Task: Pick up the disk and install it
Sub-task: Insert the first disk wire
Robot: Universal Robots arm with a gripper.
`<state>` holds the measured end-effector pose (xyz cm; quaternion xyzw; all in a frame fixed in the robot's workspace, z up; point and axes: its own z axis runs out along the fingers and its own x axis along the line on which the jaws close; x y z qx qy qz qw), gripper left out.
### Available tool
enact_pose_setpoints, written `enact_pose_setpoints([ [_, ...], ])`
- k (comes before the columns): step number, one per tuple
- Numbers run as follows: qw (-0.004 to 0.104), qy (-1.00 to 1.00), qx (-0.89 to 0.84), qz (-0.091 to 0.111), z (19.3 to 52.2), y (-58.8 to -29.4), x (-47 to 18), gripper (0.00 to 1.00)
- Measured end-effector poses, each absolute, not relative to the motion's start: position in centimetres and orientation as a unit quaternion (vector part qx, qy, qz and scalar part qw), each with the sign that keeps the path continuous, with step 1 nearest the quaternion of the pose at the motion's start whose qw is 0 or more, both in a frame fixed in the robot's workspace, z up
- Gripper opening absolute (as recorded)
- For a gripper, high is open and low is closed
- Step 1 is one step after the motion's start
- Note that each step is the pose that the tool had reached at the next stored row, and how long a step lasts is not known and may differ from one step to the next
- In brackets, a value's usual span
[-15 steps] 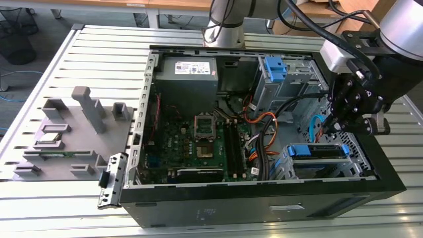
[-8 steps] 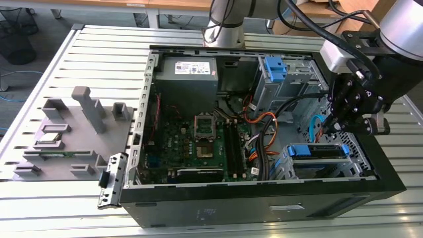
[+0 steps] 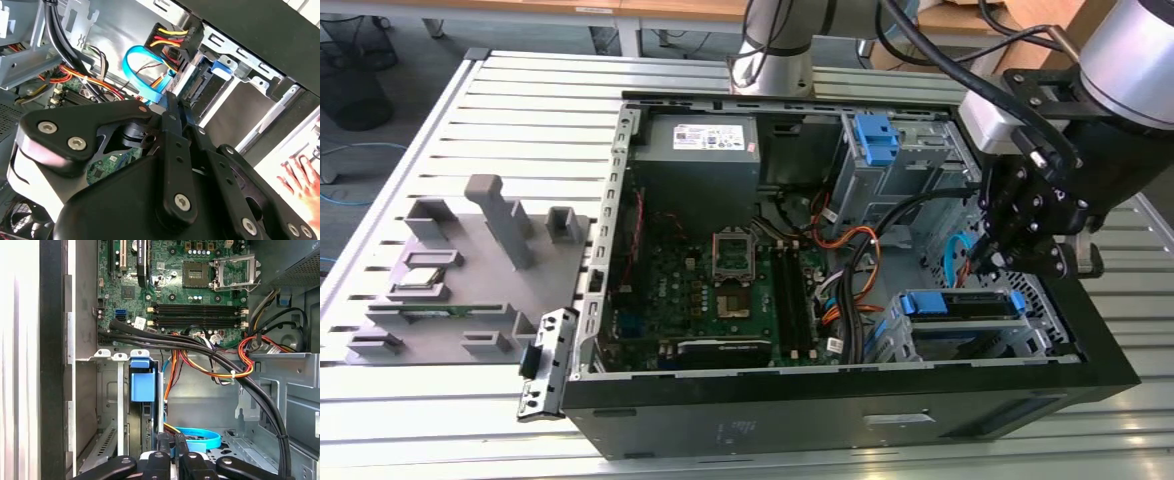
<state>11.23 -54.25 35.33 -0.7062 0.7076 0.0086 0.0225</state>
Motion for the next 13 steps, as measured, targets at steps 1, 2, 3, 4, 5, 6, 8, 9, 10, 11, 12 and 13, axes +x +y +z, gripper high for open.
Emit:
enact_pose_setpoints([
  [1, 0.023, 0.708, -0.706, 0.008, 35.3, -54.4, 11.2, 0.16],
  [2, 0.024, 0.708, -0.706, 0.007, 35.2, -54.6, 11.1, 0.16],
  [3, 0.026, 0.707, -0.706, 0.005, 35.2, -54.8, 11.1, 0.16],
  [4, 0.027, 0.707, -0.706, 0.004, 35.1, -55.0, 11.0, 0.16],
  [5, 0.029, 0.707, -0.706, 0.002, 35.1, -55.1, 10.9, 0.16],
  [6, 0.031, 0.707, -0.706, 0.0, 35.0, -55.2, 10.8, 0.16],
  [8, 0.034, 0.707, -0.707, -0.003, 35.0, -55.3, 10.6, 0.16],
  [9, 0.036, 0.707, -0.707, -0.005, 35.0, -55.3, 10.4, 0.16],
  [10, 0.038, 0.707, -0.707, -0.006, 34.9, -55.3, 10.3, 0.16],
  [11, 0.04, 0.706, -0.707, -0.008, 34.9, -55.4, 10.2, 0.16],
  [12, 0.042, 0.706, -0.707, -0.01, 34.8, -55.4, 10.1, 0.16],
  [13, 0.044, 0.706, -0.707, -0.012, 34.8, -55.5, 10.0, 0.16],
])
